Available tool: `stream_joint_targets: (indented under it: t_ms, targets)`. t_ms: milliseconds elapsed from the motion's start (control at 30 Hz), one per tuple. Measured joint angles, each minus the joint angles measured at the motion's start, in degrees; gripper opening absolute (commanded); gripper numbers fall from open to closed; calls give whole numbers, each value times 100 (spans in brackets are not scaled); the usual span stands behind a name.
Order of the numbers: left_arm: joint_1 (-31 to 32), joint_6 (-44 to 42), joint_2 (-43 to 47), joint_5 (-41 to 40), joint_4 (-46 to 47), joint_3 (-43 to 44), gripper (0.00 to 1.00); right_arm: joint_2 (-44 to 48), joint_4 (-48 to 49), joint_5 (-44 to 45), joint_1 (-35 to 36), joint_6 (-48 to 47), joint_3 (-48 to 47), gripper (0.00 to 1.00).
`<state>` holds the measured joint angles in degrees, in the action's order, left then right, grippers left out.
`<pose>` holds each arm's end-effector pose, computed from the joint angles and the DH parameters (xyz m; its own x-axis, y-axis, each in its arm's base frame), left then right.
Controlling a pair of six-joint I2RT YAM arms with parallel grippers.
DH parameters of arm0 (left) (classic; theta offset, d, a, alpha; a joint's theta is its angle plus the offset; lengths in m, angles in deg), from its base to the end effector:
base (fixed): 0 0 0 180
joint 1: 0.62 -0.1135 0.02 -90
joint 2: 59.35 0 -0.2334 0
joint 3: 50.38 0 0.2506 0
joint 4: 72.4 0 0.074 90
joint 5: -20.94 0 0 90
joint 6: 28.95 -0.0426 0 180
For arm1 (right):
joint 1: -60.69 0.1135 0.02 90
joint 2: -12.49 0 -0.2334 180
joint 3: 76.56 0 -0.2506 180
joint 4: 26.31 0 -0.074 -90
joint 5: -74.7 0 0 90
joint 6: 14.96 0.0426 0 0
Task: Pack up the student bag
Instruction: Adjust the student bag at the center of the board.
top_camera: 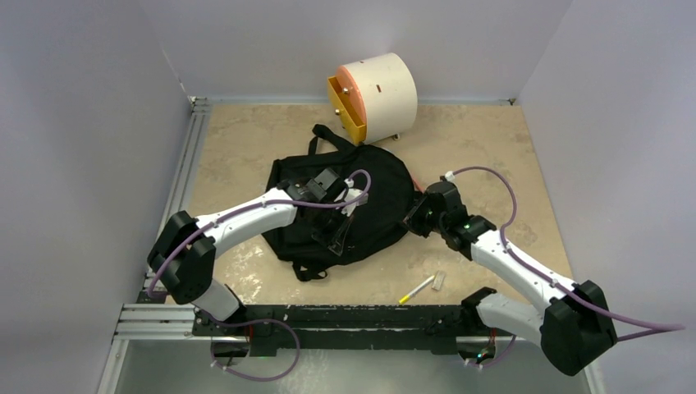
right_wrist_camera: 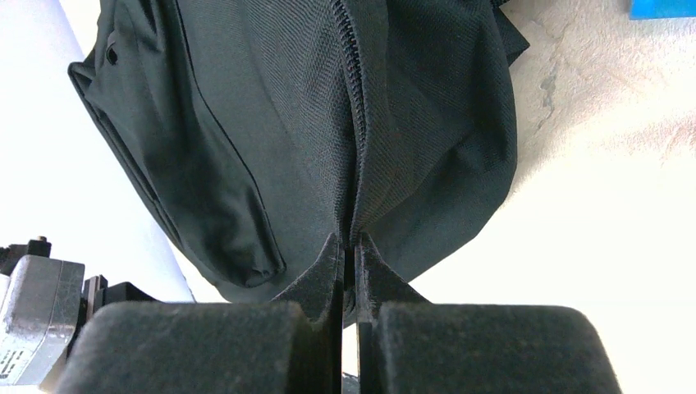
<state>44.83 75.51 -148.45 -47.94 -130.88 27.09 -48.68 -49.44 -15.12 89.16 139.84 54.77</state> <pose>0.1999 -0.2249 0.1894 -0.8263 0.5073 -0.2448 0.5623 0.7164 -0.4130 0.2171 0.1176 0.1958 -0.6473 0.6783 -0.3477 0.2613 0.6261 0.7347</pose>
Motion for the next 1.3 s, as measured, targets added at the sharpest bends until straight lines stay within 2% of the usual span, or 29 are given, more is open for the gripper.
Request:
stream_joint_targets:
  t_ms: [67,133,233,333,567,667,800,1000,1300]
  targets:
    - [0,59,-9,-46,-9,20,1,2,9,-59,-17,-94,0,0]
    - [0,105,-11,-70,-20,44,11,4,55,-179,-57,-243,0,0]
    - [-2,109,0,-140,-162,103,34,13,243,-321,-125,-581,13,0]
    - [-9,146,81,-243,-284,122,48,35,505,-474,-195,-907,42,0]
    - [-354,411,857,-450,37,138,56,61,883,-669,20,-1349,101,0]
    - [-796,732,1298,-667,350,-33,59,52,1014,-511,490,-1333,103,0]
    - [-1427,1115,1681,-1075,507,-380,62,-151,1261,-273,1515,-1121,101,1]
    - [-1550,1200,1690,-1696,470,-446,63,-634,1368,-44,2492,-826,-142,39]
    - [-1550,994,1366,-1858,776,-444,63,-83,127,1257,2583,-304,-763,71]
